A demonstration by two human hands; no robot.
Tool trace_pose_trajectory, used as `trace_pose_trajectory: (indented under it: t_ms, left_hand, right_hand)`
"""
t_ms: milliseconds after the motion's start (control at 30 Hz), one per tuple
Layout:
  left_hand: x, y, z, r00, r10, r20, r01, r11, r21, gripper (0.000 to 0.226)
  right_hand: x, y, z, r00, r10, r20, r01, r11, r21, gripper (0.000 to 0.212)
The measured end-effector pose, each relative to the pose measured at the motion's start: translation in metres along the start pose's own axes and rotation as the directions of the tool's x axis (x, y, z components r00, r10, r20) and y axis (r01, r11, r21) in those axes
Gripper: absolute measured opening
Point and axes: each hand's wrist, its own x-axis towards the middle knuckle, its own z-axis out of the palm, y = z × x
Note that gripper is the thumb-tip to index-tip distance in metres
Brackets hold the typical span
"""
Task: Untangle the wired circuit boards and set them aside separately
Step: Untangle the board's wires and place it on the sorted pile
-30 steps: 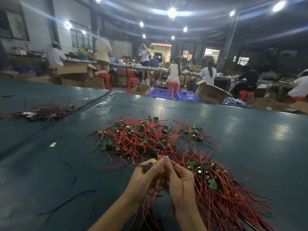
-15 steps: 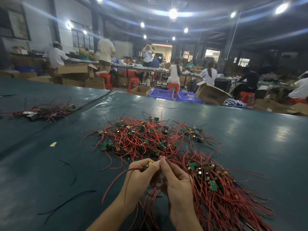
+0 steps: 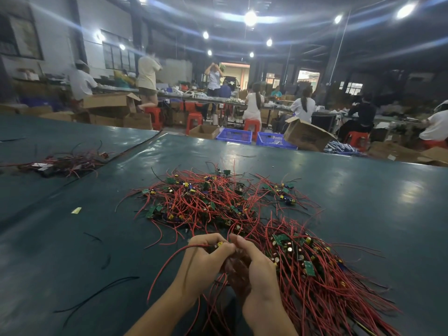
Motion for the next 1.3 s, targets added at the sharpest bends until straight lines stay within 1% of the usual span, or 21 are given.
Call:
trace_pose_trajectory:
  t_ms: [133, 233, 333, 467, 533, 600, 633, 667, 733, 767, 800, 900, 1000, 1033, 1133, 1167, 1233, 1300]
  left_hand:
    - [-0.001, 0.002, 0.001, 0.998, 0.022, 0.054, -0.024, 0.999, 0.032, 0.022]
    - [-0.002, 0.003, 0.003, 0.994, 0.017, 0.111, -0.018, 1.0, 0.004, 0.021]
    - [-0.002, 0.005, 0.002, 0.987, 0.023, 0.161, -0.022, 1.0, -0.009, 0.021]
    - [-0.005, 0.007, 0.001, 0.976, 0.014, 0.216, -0.015, 1.0, 0.004, 0.022]
    - [-0.004, 0.007, -0.002, 0.981, 0.0, 0.193, -0.001, 1.0, 0.004, 0.028]
    - [-0.001, 0.005, -0.006, 0.992, -0.011, 0.129, 0.012, 1.0, -0.008, 0.038]
    - [0.0, 0.005, -0.008, 0.995, -0.015, 0.094, 0.017, 1.0, -0.017, 0.039]
    - [0.001, 0.004, -0.01, 0.998, -0.014, 0.068, 0.015, 1.0, -0.022, 0.039]
    - [0.004, 0.003, -0.011, 0.999, -0.007, 0.036, 0.008, 1.0, -0.019, 0.039]
    - [0.005, 0.003, -0.012, 1.0, -0.005, 0.029, 0.005, 1.0, -0.014, 0.04]
    - [0.006, 0.002, -0.012, 1.0, -0.001, 0.03, 0.001, 1.0, -0.003, 0.041]
    - [0.005, 0.001, -0.011, 0.996, 0.015, 0.084, -0.02, 0.998, 0.053, 0.037]
    - [0.001, 0.005, -0.007, 0.987, 0.019, 0.162, -0.03, 0.997, 0.068, 0.025]
    - [0.0, 0.007, -0.007, 0.983, 0.017, 0.183, -0.029, 0.998, 0.064, 0.022]
    - [-0.001, 0.012, -0.009, 0.973, 0.012, 0.232, -0.027, 0.998, 0.062, 0.023]
    - [-0.001, 0.013, -0.009, 0.97, 0.01, 0.244, -0.026, 0.997, 0.066, 0.023]
    - [-0.002, 0.014, -0.01, 0.967, 0.005, 0.256, -0.021, 0.998, 0.061, 0.024]
    - [-0.001, 0.012, -0.011, 0.973, 0.005, 0.231, -0.016, 0.999, 0.044, 0.03]
  right_hand:
    - [-0.004, -0.006, 0.001, 1.0, 0.012, -0.027, -0.011, 0.999, 0.047, 0.035]
    - [-0.01, -0.019, 0.0, 0.998, 0.016, -0.055, -0.011, 0.995, 0.095, 0.017]
    - [-0.016, -0.04, -0.004, 0.995, 0.038, -0.091, -0.014, 0.968, 0.252, 0.016]
    - [-0.022, -0.052, -0.005, 0.995, 0.03, -0.096, 0.002, 0.95, 0.314, 0.015]
    - [-0.025, -0.049, -0.002, 0.993, 0.005, -0.12, 0.031, 0.956, 0.292, 0.016]
    - [-0.029, -0.044, 0.004, 0.985, -0.042, -0.165, 0.073, 0.98, 0.183, 0.015]
    - [-0.031, -0.041, 0.008, 0.982, -0.062, -0.179, 0.082, 0.991, 0.11, 0.016]
    - [-0.034, -0.038, 0.012, 0.983, -0.072, -0.169, 0.081, 0.996, 0.048, 0.018]
    - [-0.04, -0.032, 0.022, 0.995, -0.072, -0.072, 0.072, 0.997, -0.008, 0.019]
    - [-0.042, -0.03, 0.026, 0.997, -0.07, -0.027, 0.069, 0.998, -0.012, 0.019]
    - [-0.044, -0.029, 0.029, 0.998, -0.07, -0.011, 0.069, 0.997, -0.014, 0.018]
    - [-0.046, -0.03, 0.031, 0.996, -0.073, -0.059, 0.07, 0.996, -0.048, 0.015]
    - [-0.043, -0.038, 0.024, 0.989, -0.053, -0.139, 0.049, 0.998, -0.034, 0.019]
    - [-0.041, -0.042, 0.019, 0.984, -0.051, -0.168, 0.051, 0.999, -0.006, 0.017]
    - [-0.033, -0.058, 0.001, 0.974, -0.048, -0.221, 0.085, 0.983, 0.16, 0.016]
    - [-0.031, -0.061, -0.004, 0.972, -0.064, -0.226, 0.106, 0.979, 0.177, 0.017]
    - [-0.031, -0.062, -0.008, 0.966, -0.107, -0.235, 0.145, 0.978, 0.152, 0.016]
    - [-0.033, -0.061, -0.004, 0.961, -0.134, -0.242, 0.17, 0.976, 0.139, 0.016]
